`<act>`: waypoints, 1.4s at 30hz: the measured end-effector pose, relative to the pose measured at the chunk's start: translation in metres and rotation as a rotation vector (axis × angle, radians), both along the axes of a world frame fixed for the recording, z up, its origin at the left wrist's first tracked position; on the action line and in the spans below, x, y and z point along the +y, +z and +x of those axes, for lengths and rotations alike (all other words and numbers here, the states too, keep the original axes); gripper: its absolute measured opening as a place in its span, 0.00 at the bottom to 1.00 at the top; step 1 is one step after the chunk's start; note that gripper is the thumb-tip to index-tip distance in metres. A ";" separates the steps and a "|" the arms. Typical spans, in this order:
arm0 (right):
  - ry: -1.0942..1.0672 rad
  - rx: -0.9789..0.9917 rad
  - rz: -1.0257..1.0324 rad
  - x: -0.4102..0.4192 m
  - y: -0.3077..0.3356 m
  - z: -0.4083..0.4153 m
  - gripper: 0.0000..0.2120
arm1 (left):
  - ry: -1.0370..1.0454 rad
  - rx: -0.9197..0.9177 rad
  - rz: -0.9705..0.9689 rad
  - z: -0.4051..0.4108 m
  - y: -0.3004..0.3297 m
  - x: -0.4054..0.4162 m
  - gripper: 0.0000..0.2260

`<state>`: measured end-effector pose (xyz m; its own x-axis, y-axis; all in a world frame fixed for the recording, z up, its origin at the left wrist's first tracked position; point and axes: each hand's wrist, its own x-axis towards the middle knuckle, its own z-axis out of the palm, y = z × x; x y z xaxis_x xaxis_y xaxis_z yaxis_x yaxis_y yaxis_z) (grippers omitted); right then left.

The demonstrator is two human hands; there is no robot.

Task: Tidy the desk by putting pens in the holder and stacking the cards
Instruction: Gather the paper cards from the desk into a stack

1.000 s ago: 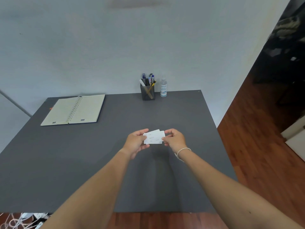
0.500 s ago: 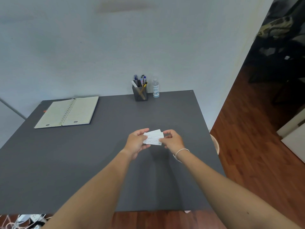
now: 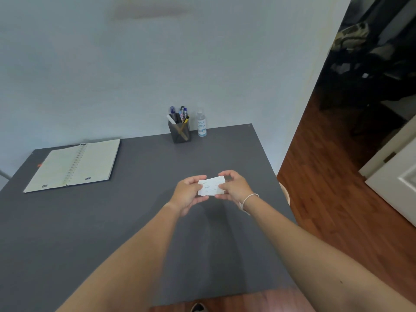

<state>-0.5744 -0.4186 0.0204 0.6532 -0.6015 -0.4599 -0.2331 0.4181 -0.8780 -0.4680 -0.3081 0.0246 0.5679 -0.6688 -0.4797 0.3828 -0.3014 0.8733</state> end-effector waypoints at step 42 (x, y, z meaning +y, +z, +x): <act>-0.056 0.137 -0.082 -0.123 -0.010 0.018 0.17 | -0.110 0.070 -0.040 0.025 -0.027 -0.144 0.11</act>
